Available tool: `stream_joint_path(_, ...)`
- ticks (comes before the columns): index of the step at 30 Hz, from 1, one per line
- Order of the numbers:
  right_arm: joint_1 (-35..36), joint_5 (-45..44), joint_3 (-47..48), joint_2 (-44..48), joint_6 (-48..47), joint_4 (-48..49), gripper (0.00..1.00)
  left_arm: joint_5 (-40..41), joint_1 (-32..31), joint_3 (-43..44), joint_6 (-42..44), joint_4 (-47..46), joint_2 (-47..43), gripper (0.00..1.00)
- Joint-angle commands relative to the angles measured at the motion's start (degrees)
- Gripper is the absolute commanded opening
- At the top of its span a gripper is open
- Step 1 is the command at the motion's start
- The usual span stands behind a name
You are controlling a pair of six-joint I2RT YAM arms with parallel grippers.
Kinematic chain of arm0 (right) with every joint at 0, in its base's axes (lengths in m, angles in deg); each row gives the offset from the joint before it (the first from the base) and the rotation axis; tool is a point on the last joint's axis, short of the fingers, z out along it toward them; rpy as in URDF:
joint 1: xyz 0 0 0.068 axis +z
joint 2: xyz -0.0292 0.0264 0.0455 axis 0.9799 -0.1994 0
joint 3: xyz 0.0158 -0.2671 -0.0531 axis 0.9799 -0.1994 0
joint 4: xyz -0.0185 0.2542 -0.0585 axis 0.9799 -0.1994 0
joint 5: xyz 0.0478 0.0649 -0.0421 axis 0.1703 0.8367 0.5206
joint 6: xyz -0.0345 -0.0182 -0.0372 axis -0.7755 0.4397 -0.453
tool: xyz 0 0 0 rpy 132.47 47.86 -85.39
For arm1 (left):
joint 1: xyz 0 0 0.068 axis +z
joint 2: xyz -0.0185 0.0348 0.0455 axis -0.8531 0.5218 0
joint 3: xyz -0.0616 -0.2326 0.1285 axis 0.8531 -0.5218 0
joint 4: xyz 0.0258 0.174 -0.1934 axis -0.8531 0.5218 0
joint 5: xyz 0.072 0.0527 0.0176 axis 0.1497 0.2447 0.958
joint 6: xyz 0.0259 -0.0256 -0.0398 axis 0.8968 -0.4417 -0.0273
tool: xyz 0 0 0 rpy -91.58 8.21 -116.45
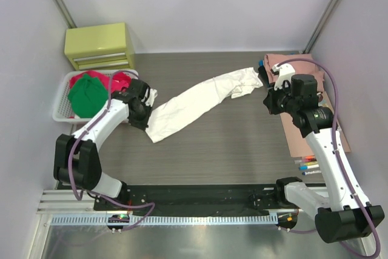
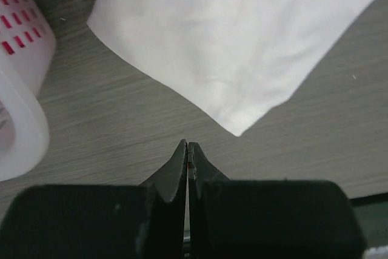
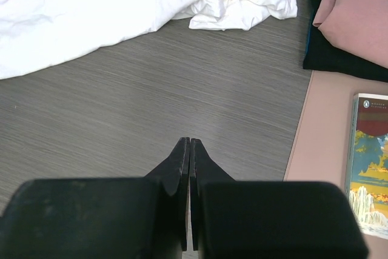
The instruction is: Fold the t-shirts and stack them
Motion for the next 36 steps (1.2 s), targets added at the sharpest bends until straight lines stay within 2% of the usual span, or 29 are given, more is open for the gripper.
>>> stream_joint_path(1, -0.26, 0.57, -0.66, 2.34, 0.66, 2.22, 0.04, -11.26, 0.43, 1.79, 3.28, 8.31, -2.93, 0.00)
stream_joint_path(3, -0.35, 0.57, -1.10, 2.87, 0.66, 2.22, 0.09, -14.00, 0.87, 2.32, 5.48, 10.87, -1.26, 0.00)
stream_joint_path(6, -0.70, 1.01, -1.63, 3.57, 0.66, 2.48, 0.25, -14.53, 1.92, 1.71, 5.93, 12.11, 0.77, 0.00)
stream_joint_path(7, -0.87, 1.18, -1.72, 3.66, 0.66, 2.48, 0.30, -14.44, 2.10, 1.62, 6.02, 11.94, 1.38, 0.03)
stream_joint_path(8, -0.79, 1.19, -1.89, 3.75, 0.66, 2.48, 0.39, -14.36, 2.45, 1.79, 5.93, 11.94, 1.82, 0.22)
stream_joint_path(10, -0.87, 1.36, -2.25, 4.01, 0.49, 2.48, 0.48, -13.65, 2.80, 2.23, 5.84, 12.90, 2.79, 0.42)
stream_joint_path(11, -0.96, 1.36, -2.68, 4.10, 0.49, 2.57, 0.49, -13.57, 2.80, 2.41, 5.93, 13.16, 3.40, 0.47)
stream_joint_path(16, -1.05, 1.80, -3.74, 4.19, 0.48, 3.19, 0.52, -11.19, 2.80, 1.44, 5.14, 9.83, 3.14, 0.55)
stream_joint_path(21, -1.14, 2.24, -3.57, 4.02, 0.40, 3.19, 0.53, -12.15, 2.80, 1.44, 4.00, 7.38, 7.70, 0.56)
stream_joint_path(26, -1.31, 2.33, -4.00, 3.93, 0.13, 3.36, 0.53, -16.37, 2.72, 3.28, 3.91, 6.05, 12.45, 0.54)
stream_joint_path(30, -1.66, 3.20, -4.62, 4.10, 0.05, 3.36, 0.53, -15.24, 2.28, 3.46, 4.61, 4.47, 12.99, 0.52)
stream_joint_path(32, -1.66, 3.64, -4.80, 4.10, 0.05, 3.45, 0.54, -13.92, 1.92, 3.55, 4.87, 3.76, 13.16, 0.46)
stream_joint_path(33, -1.66, 3.82, -4.88, 3.93, 0.05, 3.45, 0.54, -13.48, 1.92, 3.55, 4.96, 3.59, 13.43, 0.40)
stream_joint_path(34, -1.84, 4.00, -4.71, 3.93, 0.05, 3.45, 0.54, -13.30, 1.92, 3.46, 4.96, 3.41, 13.78, 0.14)
stream_joint_path(35, -1.84, 4.00, -4.62, 3.75, 0.13, 3.54, 0.54, -13.30, 1.84, 3.38, 4.88, 3.24, 13.95, 0.00)
stream_joint_path(36, -1.93, 4.43, -4.62, 3.66, 0.22, 3.45, 0.53, -12.60, 1.92, 3.20, 4.79, 2.97, 14.04, 0.00)
